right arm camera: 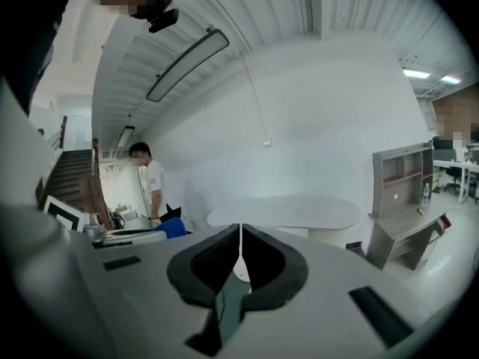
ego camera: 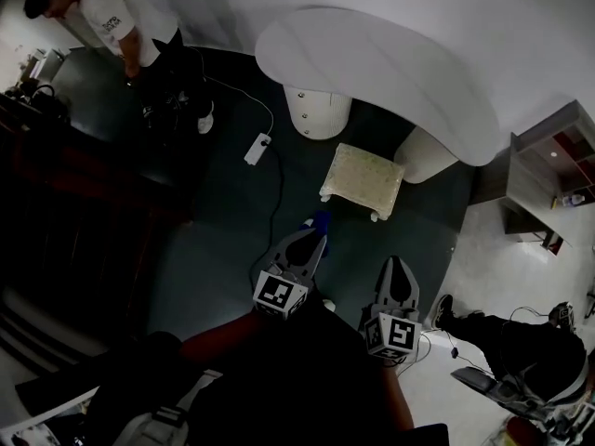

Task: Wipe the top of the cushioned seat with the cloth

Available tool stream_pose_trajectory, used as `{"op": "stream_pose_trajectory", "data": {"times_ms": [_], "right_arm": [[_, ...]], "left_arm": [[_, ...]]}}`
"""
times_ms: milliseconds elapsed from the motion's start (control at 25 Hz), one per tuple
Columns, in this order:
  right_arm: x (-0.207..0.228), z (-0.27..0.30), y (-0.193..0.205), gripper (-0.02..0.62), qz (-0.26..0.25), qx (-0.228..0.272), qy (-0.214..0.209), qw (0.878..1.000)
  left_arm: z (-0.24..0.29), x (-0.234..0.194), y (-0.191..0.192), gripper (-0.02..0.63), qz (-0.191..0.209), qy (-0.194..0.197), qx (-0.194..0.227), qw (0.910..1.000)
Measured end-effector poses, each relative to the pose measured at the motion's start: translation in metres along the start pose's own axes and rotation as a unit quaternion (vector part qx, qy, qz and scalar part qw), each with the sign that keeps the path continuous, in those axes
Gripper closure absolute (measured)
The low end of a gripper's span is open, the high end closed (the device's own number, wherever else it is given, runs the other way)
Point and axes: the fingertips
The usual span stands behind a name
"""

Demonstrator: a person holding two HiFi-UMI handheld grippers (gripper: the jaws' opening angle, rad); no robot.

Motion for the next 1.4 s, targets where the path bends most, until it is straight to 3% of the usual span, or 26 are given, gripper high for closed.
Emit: {"op": "stream_pose_trajectory", "data": {"times_ms": [320, 720, 1120, 1400], "right_arm": [[-0.013, 0.118, -0.028, 0.557, -0.023, -0.030, -0.010, 0.999], [-0.030, 0.228, -0.046, 0.557, -0.047, -0.056, -0.007, 0.997], [-0.003, 0.272, -0.057, 0.557, -0.043, -0.064, 0.010, 0.997], [0.033, 0.312, -0.047, 0.557, -0.025, -0.074, -0.005, 0.997]], "left_arm": [[0.083, -0.082, -0.022, 0.555, -0.029, 0.019, 0.011, 0.9993], [0.132, -0.178, -0.020, 0.555, -0.067, 0.016, -0.012, 0.9976], [0.184, -0.200, -0.011, 0.555, -0.064, 0.020, -0.039, 0.9970], [0.229, -0.192, 0.015, 0.555, -0.046, 0.037, -0.060, 0.9964]]}}
Point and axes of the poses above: the fingertips, and each gripper's own axes: z forward along the fingers, x to its right, y out of its underside, and after that the axes turned 4 degrees about z, right-handed
